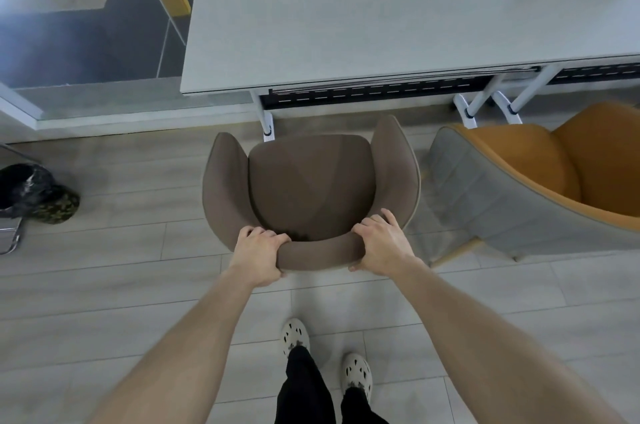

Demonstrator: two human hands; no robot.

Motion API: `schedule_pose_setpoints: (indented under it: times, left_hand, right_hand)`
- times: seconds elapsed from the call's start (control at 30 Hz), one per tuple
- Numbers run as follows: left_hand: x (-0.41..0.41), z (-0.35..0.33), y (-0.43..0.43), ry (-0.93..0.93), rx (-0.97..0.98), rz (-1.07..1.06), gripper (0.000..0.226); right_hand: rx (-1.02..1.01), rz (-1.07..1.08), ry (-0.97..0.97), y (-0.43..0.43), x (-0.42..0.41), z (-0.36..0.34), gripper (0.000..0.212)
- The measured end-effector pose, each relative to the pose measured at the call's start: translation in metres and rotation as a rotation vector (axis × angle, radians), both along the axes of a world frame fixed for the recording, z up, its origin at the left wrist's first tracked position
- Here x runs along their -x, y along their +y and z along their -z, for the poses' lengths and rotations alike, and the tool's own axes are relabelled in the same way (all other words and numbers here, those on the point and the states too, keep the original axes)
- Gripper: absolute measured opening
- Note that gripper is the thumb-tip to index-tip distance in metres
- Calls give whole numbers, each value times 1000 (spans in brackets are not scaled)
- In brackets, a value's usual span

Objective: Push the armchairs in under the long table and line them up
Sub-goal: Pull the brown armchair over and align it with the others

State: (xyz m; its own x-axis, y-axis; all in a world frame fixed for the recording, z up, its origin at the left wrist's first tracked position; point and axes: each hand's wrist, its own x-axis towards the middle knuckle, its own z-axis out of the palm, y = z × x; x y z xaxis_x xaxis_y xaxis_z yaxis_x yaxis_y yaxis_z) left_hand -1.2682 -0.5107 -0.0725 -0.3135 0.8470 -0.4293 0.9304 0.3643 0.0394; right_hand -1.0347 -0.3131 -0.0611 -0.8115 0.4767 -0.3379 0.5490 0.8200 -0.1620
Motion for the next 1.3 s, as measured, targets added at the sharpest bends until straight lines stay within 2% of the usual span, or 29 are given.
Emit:
schedule_pose_setpoints:
  times: [0.43, 1.07, 1.2, 1.3]
  left_hand:
    - [-25, 0, -18, -14, 4, -25, 68]
    - [-38, 2, -39, -27, 2, -32, 71]
    - [-42, 1, -37, -29, 27, -50, 78]
    - [-52, -5, -36, -13, 46, -66, 93]
  right_hand:
    - [18, -2, 22, -12, -22, 4, 91]
    - [-1, -9, 22, -33, -39, 10, 87]
    - [-18, -37, 0, -35, -40, 9, 88]
    - [2, -59, -10, -33, -42, 3, 79]
